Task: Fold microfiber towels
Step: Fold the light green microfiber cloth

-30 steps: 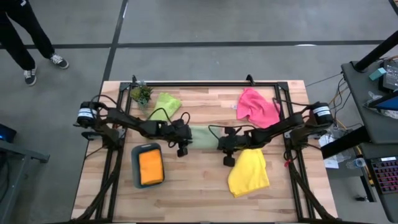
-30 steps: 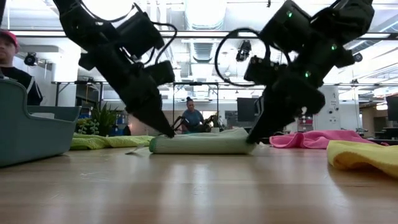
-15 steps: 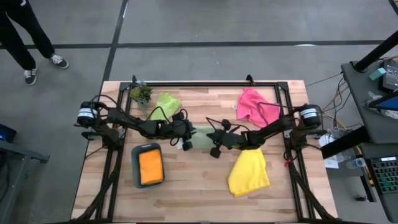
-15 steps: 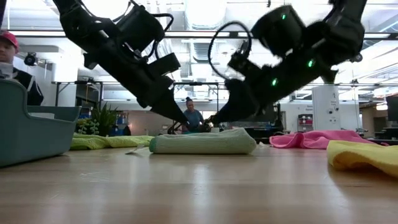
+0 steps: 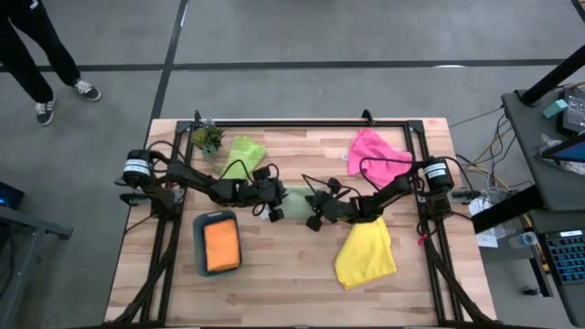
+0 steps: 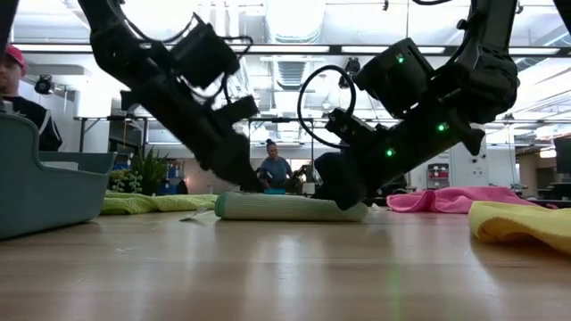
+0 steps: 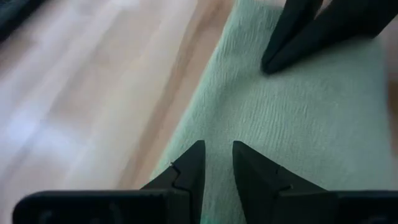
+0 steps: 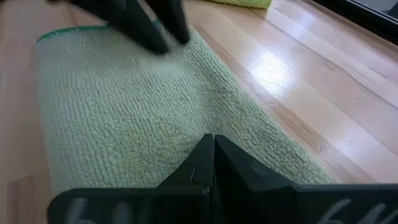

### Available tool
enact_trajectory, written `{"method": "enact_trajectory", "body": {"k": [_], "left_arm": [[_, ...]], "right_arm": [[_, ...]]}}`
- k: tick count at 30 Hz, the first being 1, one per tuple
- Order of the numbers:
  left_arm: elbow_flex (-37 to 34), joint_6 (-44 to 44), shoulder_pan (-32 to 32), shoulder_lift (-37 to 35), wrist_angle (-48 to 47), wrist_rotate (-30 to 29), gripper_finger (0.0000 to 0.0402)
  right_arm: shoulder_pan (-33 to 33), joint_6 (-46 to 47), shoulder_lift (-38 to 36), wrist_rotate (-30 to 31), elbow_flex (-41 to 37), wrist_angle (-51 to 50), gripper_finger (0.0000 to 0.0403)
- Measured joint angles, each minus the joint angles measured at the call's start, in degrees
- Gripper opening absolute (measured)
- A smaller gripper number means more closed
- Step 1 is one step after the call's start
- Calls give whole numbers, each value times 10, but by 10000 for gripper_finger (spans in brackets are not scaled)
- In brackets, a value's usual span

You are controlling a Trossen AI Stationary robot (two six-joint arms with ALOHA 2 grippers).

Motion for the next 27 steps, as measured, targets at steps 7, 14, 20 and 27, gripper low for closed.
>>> {"method": "enact_trajectory", "body": {"k": [7,14,20,27], "left_arm": [[3,-8,0,29,-2,-2,67],[4,-8,0,27,-16,-8,67],[3,-8,0,27,-22,-15,67],[4,-5,0,2,-27,-17,67]], "right_arm": [[0,-3,0,-1,0,-2,9],[0,-9,-20,15,-1,-63,9],[0,-4,-64,21,-5,-139,9],[1,7,-128,11,-4,-169,9]]}}
